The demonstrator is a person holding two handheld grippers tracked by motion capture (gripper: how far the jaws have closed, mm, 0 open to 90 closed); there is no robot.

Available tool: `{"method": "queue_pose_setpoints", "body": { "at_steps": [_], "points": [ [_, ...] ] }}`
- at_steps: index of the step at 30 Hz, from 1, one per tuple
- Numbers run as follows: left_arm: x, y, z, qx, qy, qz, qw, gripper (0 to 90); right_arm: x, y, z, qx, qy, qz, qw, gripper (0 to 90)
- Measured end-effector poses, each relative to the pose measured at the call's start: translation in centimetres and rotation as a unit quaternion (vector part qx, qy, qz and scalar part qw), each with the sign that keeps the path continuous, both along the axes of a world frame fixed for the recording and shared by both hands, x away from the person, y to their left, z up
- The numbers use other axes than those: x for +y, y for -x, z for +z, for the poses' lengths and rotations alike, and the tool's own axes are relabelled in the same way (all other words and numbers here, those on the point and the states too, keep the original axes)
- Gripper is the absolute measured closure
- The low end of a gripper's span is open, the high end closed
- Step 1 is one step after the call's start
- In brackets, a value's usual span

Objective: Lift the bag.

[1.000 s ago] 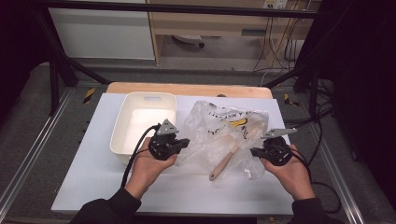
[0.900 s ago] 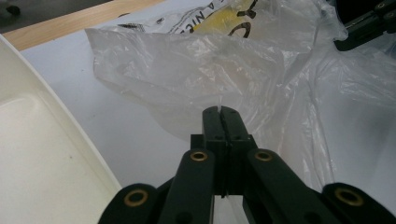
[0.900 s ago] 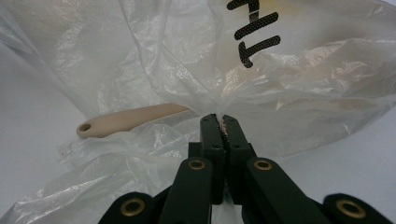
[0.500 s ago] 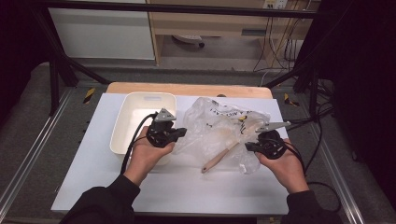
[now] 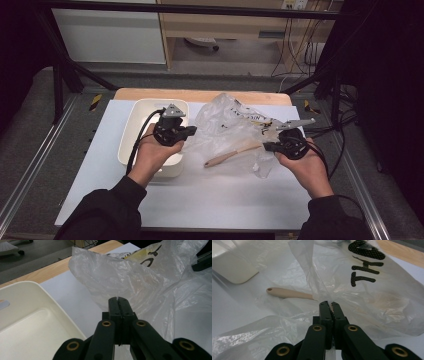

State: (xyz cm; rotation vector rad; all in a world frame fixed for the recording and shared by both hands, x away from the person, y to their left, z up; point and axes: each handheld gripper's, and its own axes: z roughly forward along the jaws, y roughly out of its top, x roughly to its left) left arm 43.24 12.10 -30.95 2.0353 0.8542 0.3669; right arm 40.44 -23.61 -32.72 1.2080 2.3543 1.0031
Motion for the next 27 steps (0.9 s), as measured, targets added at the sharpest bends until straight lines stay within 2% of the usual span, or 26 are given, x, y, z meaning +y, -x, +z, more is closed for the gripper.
{"method": "queue_pose_setpoints", "body": {
  "at_steps": [8,13,27],
  "points": [
    [1.2,-1.0,0.6,0.001,-0.008,0.009,0.9999,90.0,-1.3,-0.3,1.4,-0.008,-0.006,-0.012,0.9999,90.0],
    [1.9,-1.4,0.8,0.007,0.002,0.014,0.9999,90.0,-1.7,-0.4,2.3,-0.012,-0.007,-0.016,0.9998,90.0],
    [3.2,-2.3,2.7,-0.002,0.007,0.021,0.9997,90.0,-2.4,-1.2,5.4,-0.032,-0.002,-0.020,0.9993,90.0]
  ]
}}
